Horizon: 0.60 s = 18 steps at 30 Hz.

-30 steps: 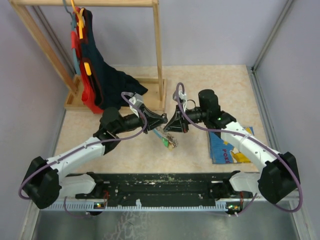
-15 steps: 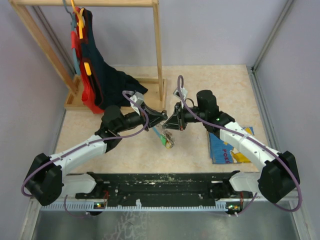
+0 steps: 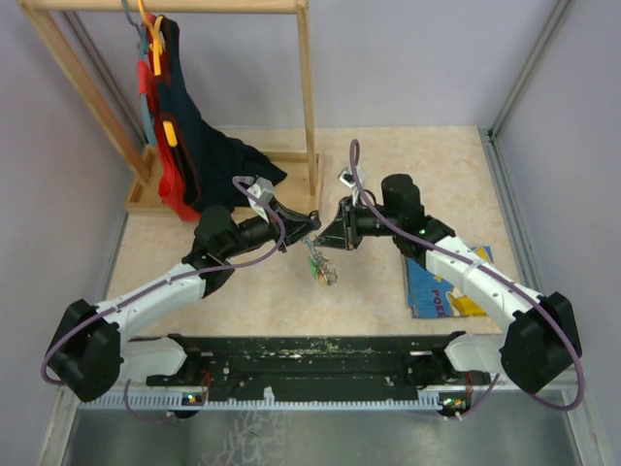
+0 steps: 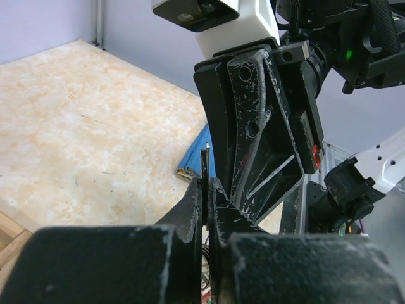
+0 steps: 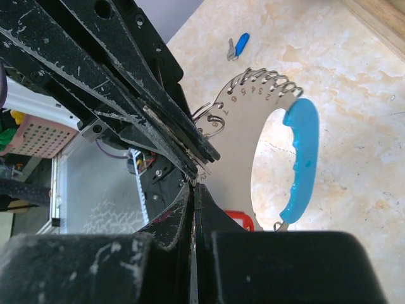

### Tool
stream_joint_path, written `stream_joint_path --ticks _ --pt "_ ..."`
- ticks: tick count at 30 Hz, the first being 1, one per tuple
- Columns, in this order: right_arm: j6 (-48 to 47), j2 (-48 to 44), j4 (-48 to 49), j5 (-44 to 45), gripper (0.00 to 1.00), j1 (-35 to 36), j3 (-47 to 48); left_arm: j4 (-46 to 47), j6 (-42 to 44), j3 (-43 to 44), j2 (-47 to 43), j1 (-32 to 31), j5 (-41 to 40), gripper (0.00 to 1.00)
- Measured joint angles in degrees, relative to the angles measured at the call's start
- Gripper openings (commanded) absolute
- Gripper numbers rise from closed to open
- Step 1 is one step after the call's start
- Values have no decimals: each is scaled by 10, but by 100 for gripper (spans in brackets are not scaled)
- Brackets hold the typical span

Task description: Remove the keys from the keyring

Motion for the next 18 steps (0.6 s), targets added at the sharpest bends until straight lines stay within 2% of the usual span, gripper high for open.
stream_joint_path --ticks 10,18 --pt "8 0 -1 2 0 0 0 -4 1 0 -1 5 -5 0" --pt "-40 0 -20 44 0 0 0 -4 3 -8 -10 7 1 0"
